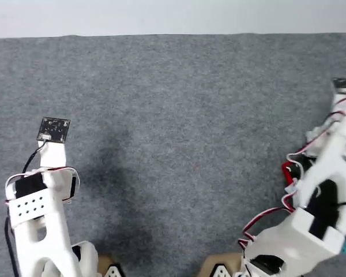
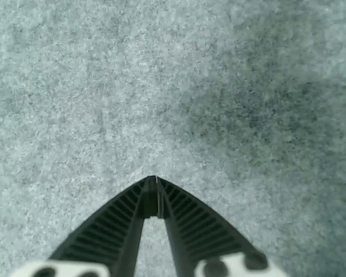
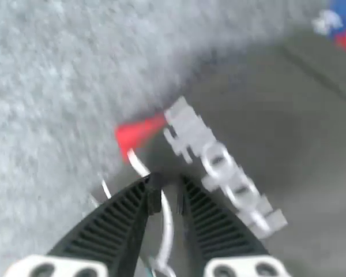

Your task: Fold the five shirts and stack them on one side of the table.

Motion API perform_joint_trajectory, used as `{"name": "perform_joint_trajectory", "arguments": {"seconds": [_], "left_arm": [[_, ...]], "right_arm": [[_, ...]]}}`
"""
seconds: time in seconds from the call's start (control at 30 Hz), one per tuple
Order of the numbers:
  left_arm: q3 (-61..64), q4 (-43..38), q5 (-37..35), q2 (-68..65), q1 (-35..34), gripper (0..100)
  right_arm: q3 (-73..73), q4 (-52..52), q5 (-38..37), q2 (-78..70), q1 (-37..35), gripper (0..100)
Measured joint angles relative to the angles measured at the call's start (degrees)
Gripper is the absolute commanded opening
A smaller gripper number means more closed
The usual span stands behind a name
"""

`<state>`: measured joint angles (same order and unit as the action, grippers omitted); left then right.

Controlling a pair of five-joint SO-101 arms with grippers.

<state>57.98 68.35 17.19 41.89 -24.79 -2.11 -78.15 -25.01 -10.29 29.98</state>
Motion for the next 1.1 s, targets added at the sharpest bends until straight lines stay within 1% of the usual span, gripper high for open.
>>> {"name": "perform_joint_trajectory", "arguments": {"seconds": [0.1,0.27,0.37,0.6,0.7,0.8,0.97,1.1], "left_arm": [[0.00,0.00,0.00,0.00,0.00,0],[0.00,0.00,0.00,0.00,0.00,0],[0.00,0.00,0.00,0.00,0.00,0],[0.00,0.00,0.00,0.00,0.00,0],[0.00,0.00,0.00,0.00,0.00,0],[0.00,0.00,0.00,0.00,0.00,0],[0.00,0.00,0.00,0.00,0.00,0],[0.00,0.00,0.00,0.00,0.00,0]], "right_arm": [[2.90,4.48,0.53,-1.14,-1.85,6.2],[3.16,5.01,0.70,-4.92,-2.29,6.2],[0.62,1.23,0.79,-4.92,-2.37,6.2],[-10.11,-12.57,0.79,-3.60,-2.46,6.2],[-11.96,-18.29,0.79,-1.93,-2.46,6.2],[-12.48,-21.45,0.79,-1.76,-2.46,6.2],[-10.55,-19.87,0.79,-2.81,-2.55,6.2],[-6.59,-12.22,0.79,-7.21,-2.55,6.2]]}}
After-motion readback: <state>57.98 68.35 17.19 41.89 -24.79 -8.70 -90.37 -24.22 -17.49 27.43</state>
